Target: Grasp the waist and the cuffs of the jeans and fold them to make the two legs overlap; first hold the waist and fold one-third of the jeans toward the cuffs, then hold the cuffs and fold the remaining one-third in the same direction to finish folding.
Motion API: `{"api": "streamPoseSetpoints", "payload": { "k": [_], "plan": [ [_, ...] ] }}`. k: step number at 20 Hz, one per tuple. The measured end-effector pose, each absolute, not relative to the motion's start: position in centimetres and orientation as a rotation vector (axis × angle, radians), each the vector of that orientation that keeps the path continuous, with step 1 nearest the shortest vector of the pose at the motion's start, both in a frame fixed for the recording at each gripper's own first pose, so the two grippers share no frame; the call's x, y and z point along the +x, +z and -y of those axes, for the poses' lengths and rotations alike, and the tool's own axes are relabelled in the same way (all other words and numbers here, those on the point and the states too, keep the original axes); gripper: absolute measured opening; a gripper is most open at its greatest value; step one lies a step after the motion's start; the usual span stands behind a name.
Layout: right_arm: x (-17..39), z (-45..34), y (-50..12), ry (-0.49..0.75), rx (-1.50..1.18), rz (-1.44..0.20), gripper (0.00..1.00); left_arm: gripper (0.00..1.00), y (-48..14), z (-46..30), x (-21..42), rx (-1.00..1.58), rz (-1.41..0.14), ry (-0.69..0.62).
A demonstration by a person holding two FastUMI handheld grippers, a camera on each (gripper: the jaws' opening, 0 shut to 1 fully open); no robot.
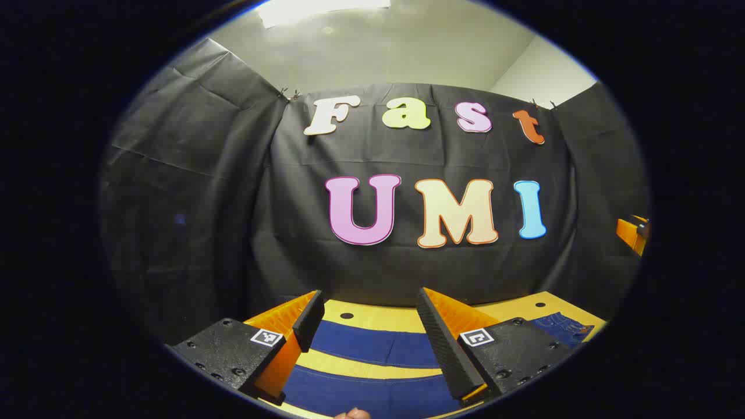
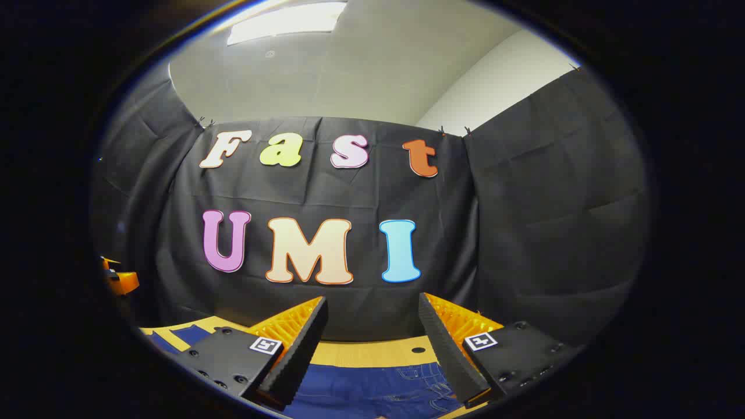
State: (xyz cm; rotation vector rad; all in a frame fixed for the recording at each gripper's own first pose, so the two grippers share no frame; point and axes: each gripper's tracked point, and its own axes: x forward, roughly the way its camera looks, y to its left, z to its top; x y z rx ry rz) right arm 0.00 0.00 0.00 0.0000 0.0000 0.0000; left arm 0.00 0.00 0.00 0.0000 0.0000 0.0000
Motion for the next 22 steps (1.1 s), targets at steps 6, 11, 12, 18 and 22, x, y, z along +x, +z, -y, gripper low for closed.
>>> {"api": "streamPoseSetpoints", "payload": {
  "k": [6, 11, 12, 18, 22],
  "plan": [
    [-0.1, -0.3, -0.1, 0.008, -0.001, -0.003, 0.96, 0.93, -0.5, -0.8, -0.4, -0.001, -0.009, 0.013],
    [-0.4, -0.3, -0.4, 0.008, 0.000, -0.007, 0.98, 0.93, -1.3, -1.2, -0.7, -0.005, -0.024, 0.022],
    [-0.5, -0.4, -0.6, 0.007, 0.001, -0.009, 0.99, 0.94, -1.4, -1.3, -0.7, -0.004, -0.029, 0.020],
    [-1.4, -1.0, -1.7, 0.006, 0.010, -0.023, 0.97, 0.93, -2.8, -1.6, -1.4, 0.047, -0.049, -0.022],
    [-2.2, -1.3, -3.0, 0.000, 0.017, -0.051, 0.98, 0.96, -4.2, -2.7, -2.6, 0.074, -0.082, -0.065]
  ]
}}
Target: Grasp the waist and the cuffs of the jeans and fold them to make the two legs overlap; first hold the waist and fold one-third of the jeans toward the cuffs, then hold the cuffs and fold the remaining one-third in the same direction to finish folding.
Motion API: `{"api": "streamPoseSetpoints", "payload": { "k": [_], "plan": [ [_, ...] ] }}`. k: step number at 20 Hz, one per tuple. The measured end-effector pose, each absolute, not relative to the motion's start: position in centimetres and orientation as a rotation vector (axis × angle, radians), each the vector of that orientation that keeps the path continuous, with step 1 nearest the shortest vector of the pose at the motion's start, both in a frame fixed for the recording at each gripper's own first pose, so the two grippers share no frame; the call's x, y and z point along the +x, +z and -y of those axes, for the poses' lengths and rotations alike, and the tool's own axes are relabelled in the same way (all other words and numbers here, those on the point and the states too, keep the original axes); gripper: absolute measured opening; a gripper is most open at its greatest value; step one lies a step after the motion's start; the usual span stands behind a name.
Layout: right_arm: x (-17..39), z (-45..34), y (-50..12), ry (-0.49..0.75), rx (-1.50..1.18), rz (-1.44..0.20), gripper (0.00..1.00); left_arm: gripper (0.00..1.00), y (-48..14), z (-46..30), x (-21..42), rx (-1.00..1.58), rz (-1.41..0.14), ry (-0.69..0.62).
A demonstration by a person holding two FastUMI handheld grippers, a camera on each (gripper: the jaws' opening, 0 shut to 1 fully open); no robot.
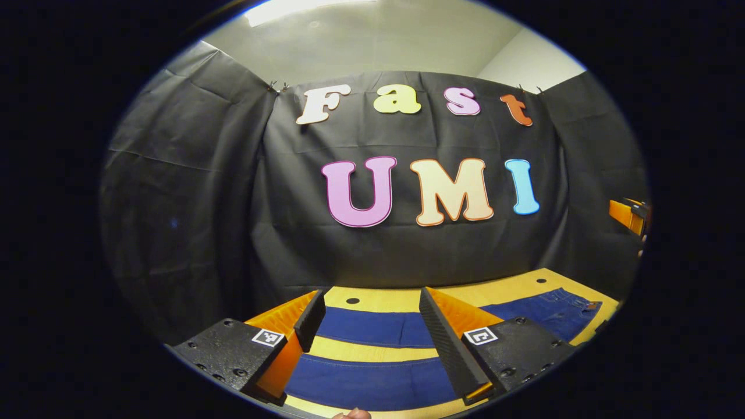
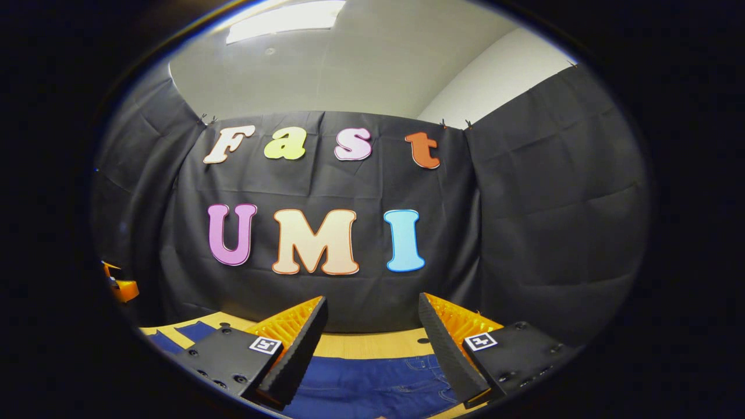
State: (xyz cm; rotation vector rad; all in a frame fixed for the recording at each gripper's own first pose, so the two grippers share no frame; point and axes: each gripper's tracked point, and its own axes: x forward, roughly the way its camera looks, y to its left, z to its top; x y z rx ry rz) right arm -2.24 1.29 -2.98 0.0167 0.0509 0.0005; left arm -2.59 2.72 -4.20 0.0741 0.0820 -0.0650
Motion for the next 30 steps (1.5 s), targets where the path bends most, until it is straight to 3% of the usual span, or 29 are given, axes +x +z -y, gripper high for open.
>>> {"api": "streamPoseSetpoints", "payload": {
  "k": [4, 7, 8, 9, 24, 27, 30],
  "plan": [
    [-3.5, -1.2, -3.4, -0.010, 0.004, -0.045, 0.98, 1.00, -6.4, -4.6, -3.7, 0.244, -0.116, -0.119],
    [-4.1, -1.0, -4.7, -0.019, 0.005, -0.074, 0.98, 0.95, -8.7, -6.1, -4.8, 0.353, -0.173, -0.159],
    [-4.3, -0.8, -5.0, -0.024, 0.014, -0.082, 0.98, 1.00, -9.6, -6.3, -5.1, 0.397, -0.195, -0.181],
    [-4.4, -0.7, -5.4, -0.030, 0.019, -0.088, 0.98, 0.95, -10.9, -6.5, -5.6, 0.449, -0.222, -0.208],
    [-6.1, 2.3, -7.8, -0.095, -0.048, -0.147, 0.97, 0.95, -29.1, -11.6, -10.4, 0.985, -0.641, -0.447],
    [-6.6, 3.1, -8.1, -0.115, -0.062, -0.164, 0.97, 1.00, -30.9, -13.0, -10.3, 1.101, -0.687, -0.463],
    [-6.8, 3.8, -8.4, -0.137, -0.071, -0.172, 0.98, 0.95, -32.5, -13.5, -10.0, 1.148, -0.713, -0.488]
  ]
}}
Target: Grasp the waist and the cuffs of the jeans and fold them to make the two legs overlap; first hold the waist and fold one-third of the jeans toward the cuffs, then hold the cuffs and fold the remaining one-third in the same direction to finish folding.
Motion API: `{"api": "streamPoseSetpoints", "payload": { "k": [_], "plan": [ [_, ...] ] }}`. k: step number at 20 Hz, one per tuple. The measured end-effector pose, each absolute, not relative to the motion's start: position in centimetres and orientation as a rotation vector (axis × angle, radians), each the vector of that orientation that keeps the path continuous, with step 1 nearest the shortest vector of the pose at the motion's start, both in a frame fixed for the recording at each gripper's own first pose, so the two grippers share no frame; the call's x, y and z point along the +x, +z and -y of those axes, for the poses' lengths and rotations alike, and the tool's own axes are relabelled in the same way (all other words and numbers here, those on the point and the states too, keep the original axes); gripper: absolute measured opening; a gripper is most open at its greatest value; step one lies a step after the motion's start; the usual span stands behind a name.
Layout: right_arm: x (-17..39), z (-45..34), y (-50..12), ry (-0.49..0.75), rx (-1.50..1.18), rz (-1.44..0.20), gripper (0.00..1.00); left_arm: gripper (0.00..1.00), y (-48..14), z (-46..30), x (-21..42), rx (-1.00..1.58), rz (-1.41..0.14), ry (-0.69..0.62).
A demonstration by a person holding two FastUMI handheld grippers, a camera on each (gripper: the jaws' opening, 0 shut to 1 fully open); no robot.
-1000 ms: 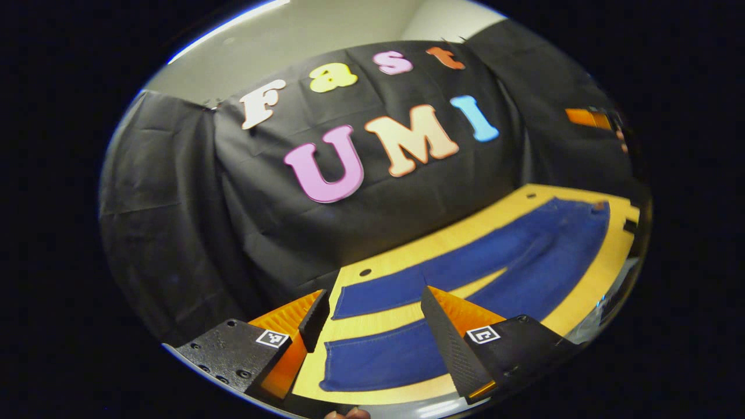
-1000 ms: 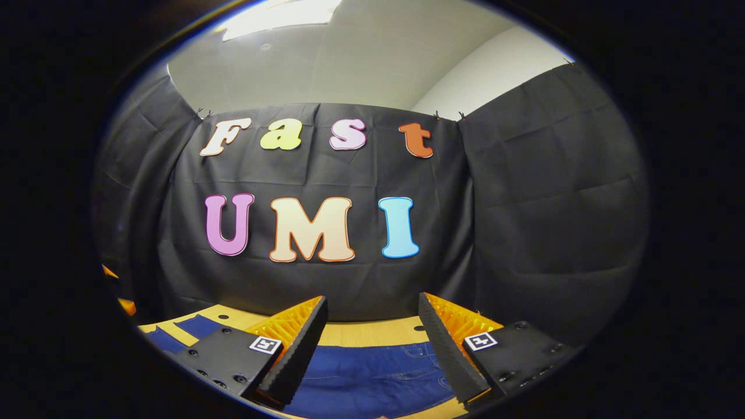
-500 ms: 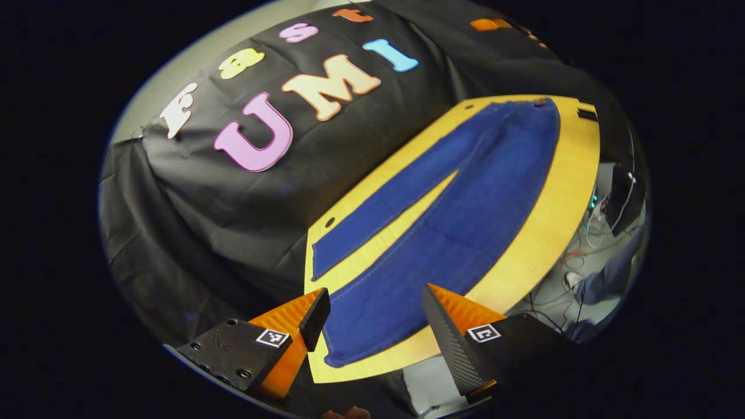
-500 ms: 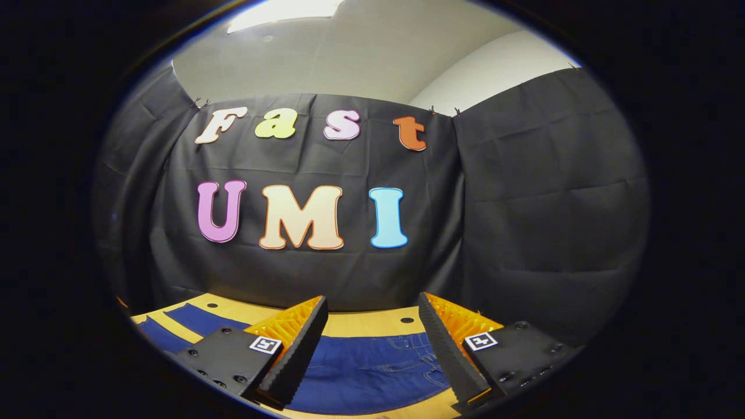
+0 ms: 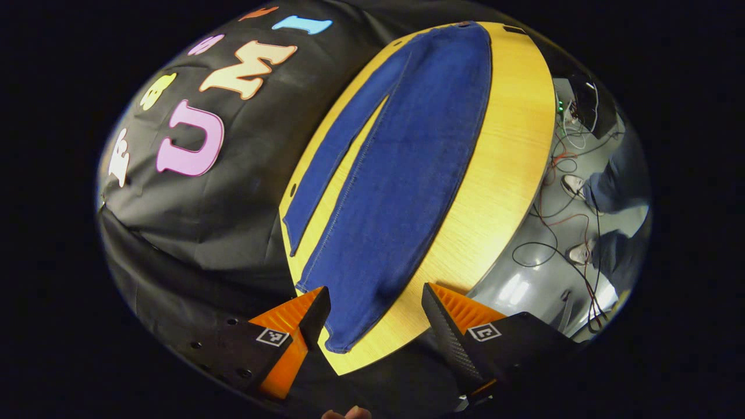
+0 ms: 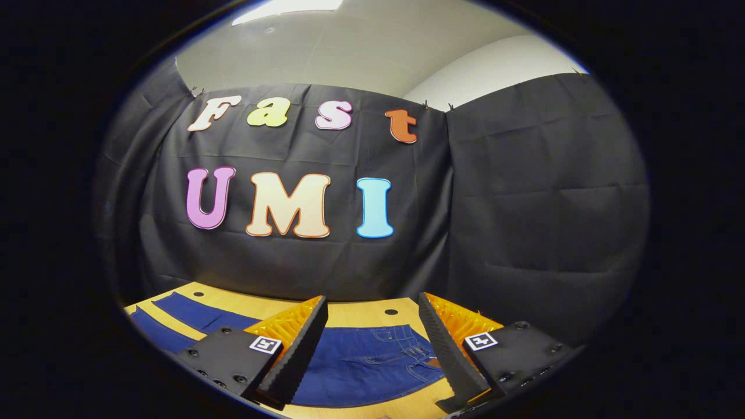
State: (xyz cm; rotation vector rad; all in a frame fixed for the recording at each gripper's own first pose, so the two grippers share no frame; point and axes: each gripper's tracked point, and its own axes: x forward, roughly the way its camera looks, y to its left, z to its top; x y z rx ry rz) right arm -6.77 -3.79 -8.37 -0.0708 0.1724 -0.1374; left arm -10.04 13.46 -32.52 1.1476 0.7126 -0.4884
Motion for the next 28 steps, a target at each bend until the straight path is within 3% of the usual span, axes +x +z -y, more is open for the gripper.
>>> {"api": "streamPoseSetpoints", "payload": {
  "k": [5, 6, 10, 13, 15, 16, 18, 20, 28],
  "plan": [
    [-6.9, 4.8, -8.4, -0.169, -0.091, -0.173, 0.98, 0.92, -33.5, -12.9, -8.7, 1.239, -0.695, -0.566],
    [-6.9, 4.9, -8.5, -0.176, -0.090, -0.177, 0.98, 0.86, -33.6, -12.7, -8.1, 1.258, -0.690, -0.574],
    [-7.1, 5.5, -9.1, -0.196, -0.099, -0.192, 0.98, 0.85, -33.9, -12.3, -5.3, 1.325, -0.620, -0.589],
    [-7.0, 5.7, -9.6, -0.201, -0.116, -0.206, 0.97, 0.81, -35.7, -11.8, -5.4, 1.304, -0.676, -0.658],
    [-6.9, 5.9, -10.0, -0.199, -0.127, -0.213, 0.98, 0.41, -36.0, -11.8, -5.7, 1.323, -0.694, -0.671],
    [-6.8, 5.9, -10.2, -0.196, -0.134, -0.217, 0.97, 0.26, -36.3, -11.6, -5.9, 1.311, -0.712, -0.689],
    [-6.4, 5.9, -10.8, -0.176, -0.160, -0.225, 0.98, 0.08, -36.7, -11.9, -6.2, 1.278, -0.743, -0.686],
    [-5.9, 6.4, -11.6, -0.147, -0.220, -0.235, 0.99, 0.00, -36.4, -11.9, -6.1, 1.259, -0.754, -0.677],
    [-4.9, 10.9, -18.4, 0.017, -0.626, -0.374, 0.98, 0.00, -36.2, -11.8, -6.0, 1.224, -0.804, -0.673]
  ]
}}
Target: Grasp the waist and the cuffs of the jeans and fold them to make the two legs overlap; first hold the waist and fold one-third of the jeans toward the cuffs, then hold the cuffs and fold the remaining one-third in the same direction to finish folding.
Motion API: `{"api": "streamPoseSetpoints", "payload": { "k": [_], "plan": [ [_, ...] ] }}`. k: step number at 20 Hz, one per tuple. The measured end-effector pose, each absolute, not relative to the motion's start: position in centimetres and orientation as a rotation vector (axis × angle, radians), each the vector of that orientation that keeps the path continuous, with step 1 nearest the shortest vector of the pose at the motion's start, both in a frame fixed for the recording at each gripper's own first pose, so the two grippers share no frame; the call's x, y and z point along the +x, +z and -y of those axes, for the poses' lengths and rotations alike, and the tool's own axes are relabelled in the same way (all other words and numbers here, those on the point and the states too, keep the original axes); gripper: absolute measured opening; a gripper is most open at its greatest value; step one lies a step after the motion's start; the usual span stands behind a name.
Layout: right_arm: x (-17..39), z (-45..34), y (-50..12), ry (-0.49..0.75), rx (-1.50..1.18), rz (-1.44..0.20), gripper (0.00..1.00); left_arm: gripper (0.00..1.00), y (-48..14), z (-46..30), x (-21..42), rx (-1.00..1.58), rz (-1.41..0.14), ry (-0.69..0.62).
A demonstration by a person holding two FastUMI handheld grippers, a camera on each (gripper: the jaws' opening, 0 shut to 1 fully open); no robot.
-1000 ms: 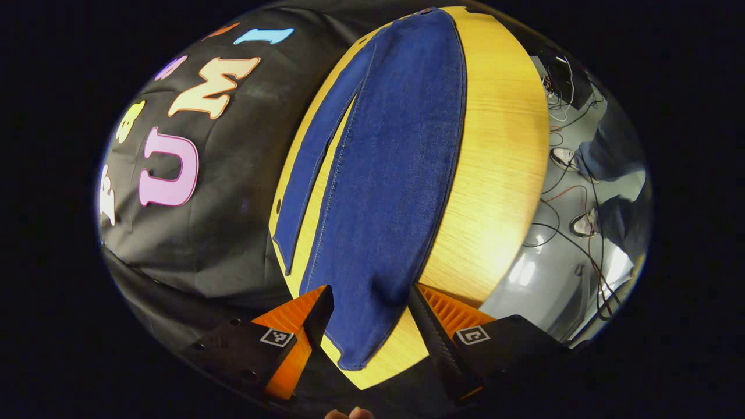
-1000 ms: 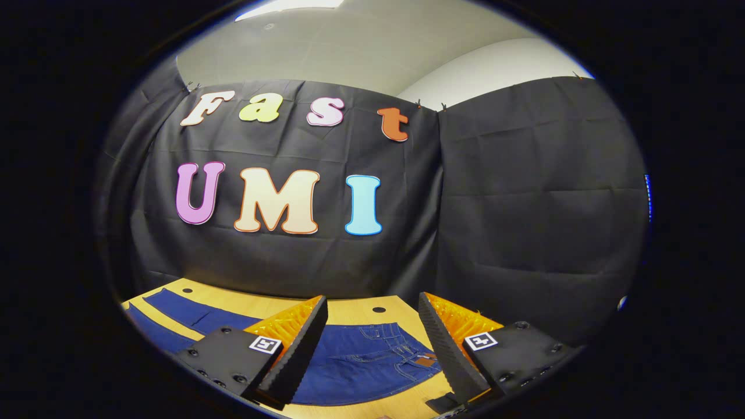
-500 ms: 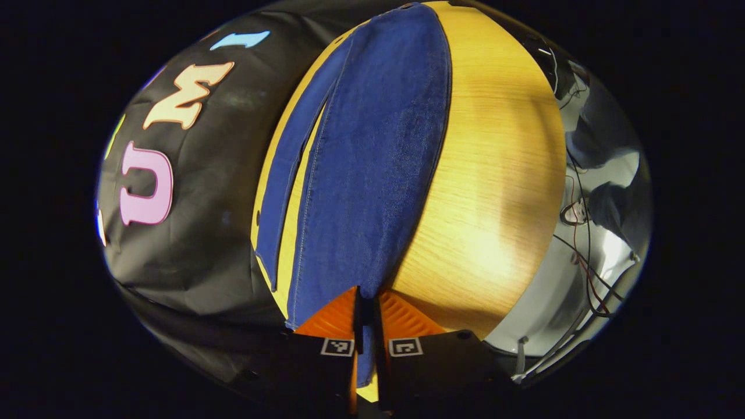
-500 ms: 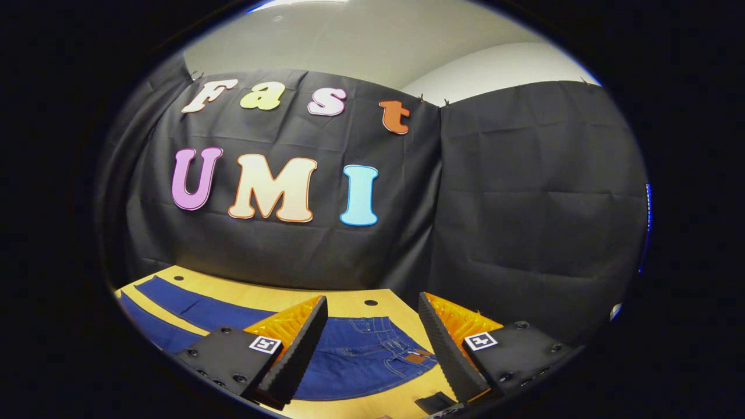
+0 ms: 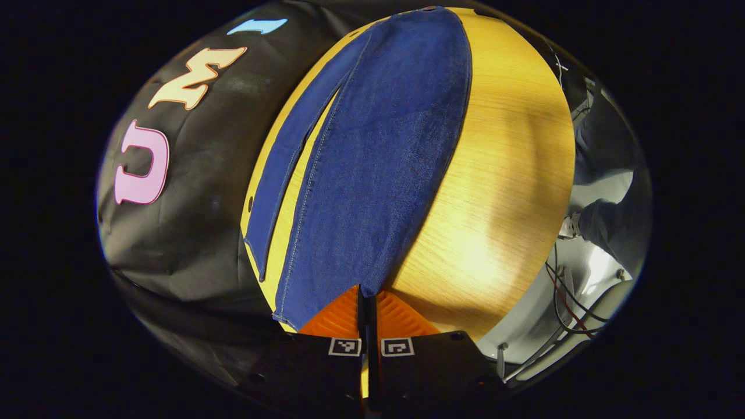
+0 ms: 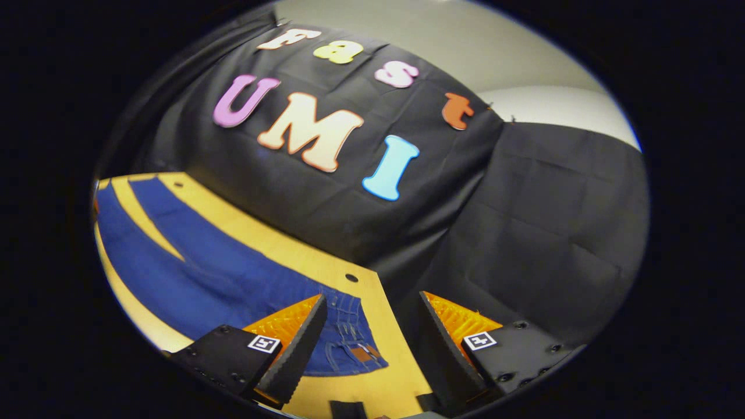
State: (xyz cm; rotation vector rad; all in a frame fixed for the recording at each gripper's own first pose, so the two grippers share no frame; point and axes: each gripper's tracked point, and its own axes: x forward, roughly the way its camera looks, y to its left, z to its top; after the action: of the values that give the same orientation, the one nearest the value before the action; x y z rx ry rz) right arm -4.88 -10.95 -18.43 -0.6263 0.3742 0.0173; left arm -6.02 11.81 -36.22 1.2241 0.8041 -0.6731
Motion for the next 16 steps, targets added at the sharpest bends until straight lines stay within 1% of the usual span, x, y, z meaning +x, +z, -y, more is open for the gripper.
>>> {"api": "streamPoseSetpoints", "payload": {
  "k": [3, 5, 6, 11, 16],
  "plan": [
    [-6.2, 11.6, -22.2, 0.121, -0.781, -0.453, 0.99, 0.00, -36.2, -11.9, -6.0, 1.221, -0.821, -0.665],
    [-7.3, 12.3, -24.9, 0.188, -0.873, -0.507, 0.98, 0.00, -36.2, -12.0, -6.0, 1.213, -0.840, -0.665],
    [-7.8, 12.6, -26.1, 0.216, -0.907, -0.534, 0.98, 0.00, -36.2, -11.9, -5.9, 1.207, -0.850, -0.666],
    [-9.5, 14.0, -32.2, 0.338, -1.017, -0.676, 0.98, 0.00, -36.1, -12.1, -5.9, 1.190, -0.884, -0.655],
    [-11.8, 13.4, -37.0, 0.533, -1.120, -0.774, 0.99, 0.00, -36.1, -12.0, -5.6, 1.205, -0.890, -0.628]
  ]
}}
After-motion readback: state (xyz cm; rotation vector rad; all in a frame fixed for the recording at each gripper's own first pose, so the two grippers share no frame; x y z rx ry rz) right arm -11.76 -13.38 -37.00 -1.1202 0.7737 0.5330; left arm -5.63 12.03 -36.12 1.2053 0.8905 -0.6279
